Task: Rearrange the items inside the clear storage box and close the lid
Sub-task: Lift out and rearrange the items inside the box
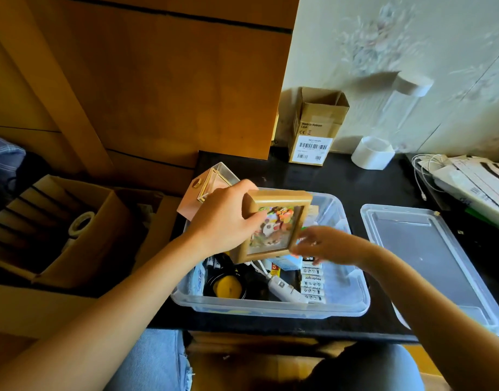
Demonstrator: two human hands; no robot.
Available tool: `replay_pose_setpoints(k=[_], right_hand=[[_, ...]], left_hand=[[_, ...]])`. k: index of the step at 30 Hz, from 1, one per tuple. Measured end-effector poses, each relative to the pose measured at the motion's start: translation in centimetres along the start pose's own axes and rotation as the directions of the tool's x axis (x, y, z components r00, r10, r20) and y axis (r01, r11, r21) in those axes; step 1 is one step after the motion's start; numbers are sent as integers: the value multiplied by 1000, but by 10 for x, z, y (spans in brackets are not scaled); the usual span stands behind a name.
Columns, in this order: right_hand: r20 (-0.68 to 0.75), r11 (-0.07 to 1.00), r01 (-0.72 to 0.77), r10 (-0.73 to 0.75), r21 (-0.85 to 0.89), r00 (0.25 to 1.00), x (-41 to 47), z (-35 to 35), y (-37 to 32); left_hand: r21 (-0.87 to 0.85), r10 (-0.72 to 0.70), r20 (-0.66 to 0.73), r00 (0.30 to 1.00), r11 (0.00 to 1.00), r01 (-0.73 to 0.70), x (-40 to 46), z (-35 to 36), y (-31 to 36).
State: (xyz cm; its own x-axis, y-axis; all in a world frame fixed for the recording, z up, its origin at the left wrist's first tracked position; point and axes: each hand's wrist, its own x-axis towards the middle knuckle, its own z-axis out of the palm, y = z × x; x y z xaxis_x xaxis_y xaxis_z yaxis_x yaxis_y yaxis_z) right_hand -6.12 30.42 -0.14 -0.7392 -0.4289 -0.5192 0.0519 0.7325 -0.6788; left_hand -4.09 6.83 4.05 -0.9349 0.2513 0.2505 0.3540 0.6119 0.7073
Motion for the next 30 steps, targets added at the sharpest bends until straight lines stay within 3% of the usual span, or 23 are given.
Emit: replay_pose_setpoints(k=[2,5,7,13,20,28,30], right_hand=[[71,964,-52,72,-259,995,6,12,3],[170,874,-86,188,-478,967,15,36,8],[171,810,-91,230,-579,958,22,50,13],[76,670,-64,177,-740,981,30,68,12],[223,727,1,210,-686,952,21,27,5],[115,839,-7,83,-544,990,7,5,-6],[83,922,-46,85,-384,993,3,-6,-10]], left_hand=[[-77,-9,12,1000,997,10,-4,-1,-3],[-147,9,50,999,989,-1,-11,1,-5],[-160,25,82,996,987,-12,-15,3,-7],[-198,17,149,989,980,13,-25,3,-17],[-231,10,281,960,971,57,-37,-12,-29],[-211,46,382,923,977,38,-47,-15,-31],[-228,29,365,931,972,60,-48,-15,-33]])
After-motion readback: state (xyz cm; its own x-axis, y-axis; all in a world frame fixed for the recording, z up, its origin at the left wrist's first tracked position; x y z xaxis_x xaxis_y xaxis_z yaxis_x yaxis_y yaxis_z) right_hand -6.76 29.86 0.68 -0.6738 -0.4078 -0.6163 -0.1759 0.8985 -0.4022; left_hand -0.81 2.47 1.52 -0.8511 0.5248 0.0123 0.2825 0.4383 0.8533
